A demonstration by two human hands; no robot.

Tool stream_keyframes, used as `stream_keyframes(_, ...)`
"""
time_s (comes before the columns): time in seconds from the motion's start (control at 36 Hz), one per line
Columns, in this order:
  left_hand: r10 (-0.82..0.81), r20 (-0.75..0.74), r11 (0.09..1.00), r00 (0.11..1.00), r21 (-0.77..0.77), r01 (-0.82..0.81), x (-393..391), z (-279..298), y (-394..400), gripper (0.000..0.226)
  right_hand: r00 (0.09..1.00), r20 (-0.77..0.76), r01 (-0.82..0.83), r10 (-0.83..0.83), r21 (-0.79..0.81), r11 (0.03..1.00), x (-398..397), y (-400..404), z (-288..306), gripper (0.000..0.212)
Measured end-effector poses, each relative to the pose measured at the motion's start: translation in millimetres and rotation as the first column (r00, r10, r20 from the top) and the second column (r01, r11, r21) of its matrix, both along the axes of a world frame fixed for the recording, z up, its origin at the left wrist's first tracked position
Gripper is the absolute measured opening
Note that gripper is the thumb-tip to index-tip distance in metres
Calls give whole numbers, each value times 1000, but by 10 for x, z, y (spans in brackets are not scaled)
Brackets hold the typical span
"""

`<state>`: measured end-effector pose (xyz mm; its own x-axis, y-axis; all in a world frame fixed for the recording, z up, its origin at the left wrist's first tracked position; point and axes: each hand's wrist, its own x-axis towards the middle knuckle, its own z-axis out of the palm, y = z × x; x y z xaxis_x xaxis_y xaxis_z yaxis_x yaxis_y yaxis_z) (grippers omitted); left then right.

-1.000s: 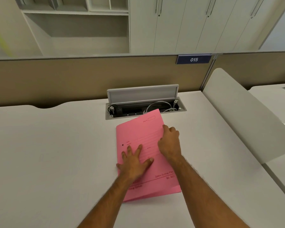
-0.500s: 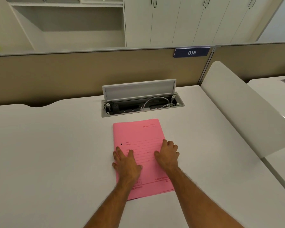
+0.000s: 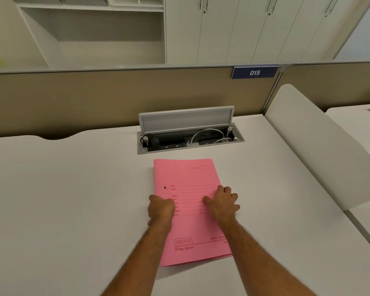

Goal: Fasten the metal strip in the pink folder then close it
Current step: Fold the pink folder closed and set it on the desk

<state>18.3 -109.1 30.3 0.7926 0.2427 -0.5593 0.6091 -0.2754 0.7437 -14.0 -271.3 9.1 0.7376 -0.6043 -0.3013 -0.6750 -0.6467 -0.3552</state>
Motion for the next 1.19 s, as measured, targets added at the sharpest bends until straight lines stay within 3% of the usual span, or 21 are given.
stream_keyframes(0.14,-22,100,997,995,-77,30,-32,42,101,21,994,50,97,-97,-2,995,13,71,-15,60)
stream_keyframes(0.25,-4,152,995,988,-95,19,47,61,306,24,975,161,152,-156,37,988,55,215,1,61)
stream_keyframes(0.36,36,214,995,976,-96,-16,214,90,604,24,938,314,83,-145,201,976,199,444,81,60)
stream_keyframes(0.47,74,279,997,957,-51,-63,408,146,939,22,896,424,22,-134,259,966,401,735,205,61)
stream_keyframes(0.67,91,396,990,914,61,-125,774,278,1530,31,881,470,-92,-57,287,953,874,1319,399,58)
stream_keyframes(0.92,30,369,960,929,249,-130,1271,281,2160,36,861,505,-239,63,292,926,1376,1889,503,56)
stream_keyframes(1.19,-13,395,937,919,325,-126,1790,181,2391,58,874,452,-331,179,282,901,1935,2184,450,66)
